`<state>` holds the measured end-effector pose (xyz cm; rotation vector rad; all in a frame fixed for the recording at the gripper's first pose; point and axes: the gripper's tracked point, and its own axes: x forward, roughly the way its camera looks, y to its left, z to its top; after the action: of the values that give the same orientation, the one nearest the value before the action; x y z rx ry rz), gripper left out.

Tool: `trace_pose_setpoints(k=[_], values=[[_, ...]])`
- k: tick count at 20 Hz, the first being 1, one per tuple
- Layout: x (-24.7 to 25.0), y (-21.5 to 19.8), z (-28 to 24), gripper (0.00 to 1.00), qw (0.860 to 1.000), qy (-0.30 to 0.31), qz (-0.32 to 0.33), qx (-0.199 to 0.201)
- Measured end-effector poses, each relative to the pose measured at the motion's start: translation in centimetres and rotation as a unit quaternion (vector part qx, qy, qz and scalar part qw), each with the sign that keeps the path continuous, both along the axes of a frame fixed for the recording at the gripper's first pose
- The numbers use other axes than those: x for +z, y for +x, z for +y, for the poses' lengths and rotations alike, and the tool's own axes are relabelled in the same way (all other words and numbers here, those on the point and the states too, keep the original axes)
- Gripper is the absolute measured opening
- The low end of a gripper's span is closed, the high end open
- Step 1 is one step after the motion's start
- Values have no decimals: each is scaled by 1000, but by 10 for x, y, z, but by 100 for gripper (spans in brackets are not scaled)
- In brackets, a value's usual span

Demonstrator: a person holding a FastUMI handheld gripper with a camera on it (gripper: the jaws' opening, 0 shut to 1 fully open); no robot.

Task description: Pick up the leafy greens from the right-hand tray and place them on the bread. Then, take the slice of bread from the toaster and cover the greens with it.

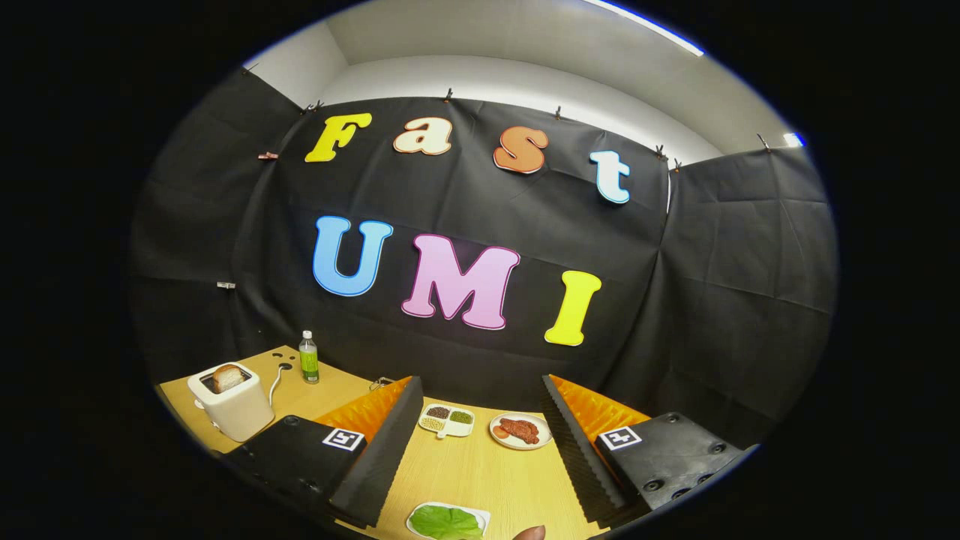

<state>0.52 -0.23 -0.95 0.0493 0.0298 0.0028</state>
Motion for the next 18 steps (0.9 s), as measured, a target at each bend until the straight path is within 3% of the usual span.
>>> trace_pose_setpoints(k=[4,9,12,18], values=[[-3,2,3,97,1000,-2,3,16],[-41,2,18,97,994,29,59,91],[-92,-2,18,96,985,38,117,122],[-227,-24,32,97,952,16,241,189]])
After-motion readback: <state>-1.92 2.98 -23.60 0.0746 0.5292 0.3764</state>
